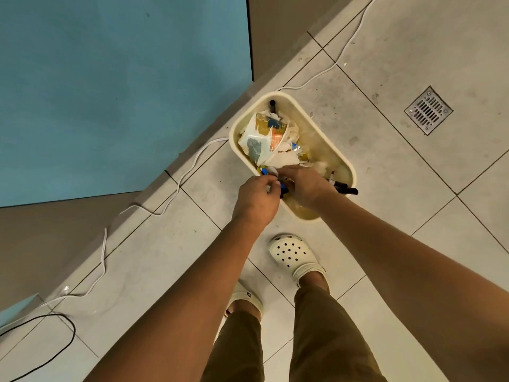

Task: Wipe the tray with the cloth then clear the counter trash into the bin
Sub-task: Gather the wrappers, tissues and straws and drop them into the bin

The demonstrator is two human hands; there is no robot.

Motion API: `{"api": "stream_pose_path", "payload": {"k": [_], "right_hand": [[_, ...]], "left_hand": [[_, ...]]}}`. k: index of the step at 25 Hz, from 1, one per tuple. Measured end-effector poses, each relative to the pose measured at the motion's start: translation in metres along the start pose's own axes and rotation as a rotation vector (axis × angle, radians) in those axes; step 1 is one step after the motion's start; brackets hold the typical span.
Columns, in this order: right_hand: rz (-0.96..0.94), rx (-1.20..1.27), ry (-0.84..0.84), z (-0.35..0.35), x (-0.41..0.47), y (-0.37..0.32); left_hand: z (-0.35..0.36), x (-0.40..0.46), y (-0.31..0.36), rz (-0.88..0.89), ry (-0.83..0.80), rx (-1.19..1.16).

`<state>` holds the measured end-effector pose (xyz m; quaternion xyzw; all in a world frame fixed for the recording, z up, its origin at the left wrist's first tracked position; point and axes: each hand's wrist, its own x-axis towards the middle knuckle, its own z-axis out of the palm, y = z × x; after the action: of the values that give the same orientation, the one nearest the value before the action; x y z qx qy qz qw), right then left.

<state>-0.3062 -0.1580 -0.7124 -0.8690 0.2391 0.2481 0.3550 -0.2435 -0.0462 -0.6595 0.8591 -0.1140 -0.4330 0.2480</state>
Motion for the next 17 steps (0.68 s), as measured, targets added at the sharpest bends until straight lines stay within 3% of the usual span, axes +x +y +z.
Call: {"api": "stream_pose_path", "payload": {"k": [2,5,8,13,17], "right_hand": [[0.079,0.056,-0.025,-0.001,-0.003,0.0],[0.195,0.188,0.167,-0.013,-0.031,0.002],[0.275,0.35,0.239,-0.034,-0.076,-0.015],[0.168,0.44,0.251,-0.083,-0.147,-0.098],[0.002,0.392,0.234,-0.166,-0.198,-0.197]], "left_hand": [[-0.005,-0.009,-0.004,-0.009,0.023,-0.072],[-0.023,-0.035,-0.003,-0.054,0.056,-0.183],[-0.053,-0.075,0.01,-0.086,0.084,-0.267],[-0.122,-0.155,0.045,-0.117,0.127,-0.354],[-0.195,-0.24,0.105,-0.05,0.217,-0.461]]}}
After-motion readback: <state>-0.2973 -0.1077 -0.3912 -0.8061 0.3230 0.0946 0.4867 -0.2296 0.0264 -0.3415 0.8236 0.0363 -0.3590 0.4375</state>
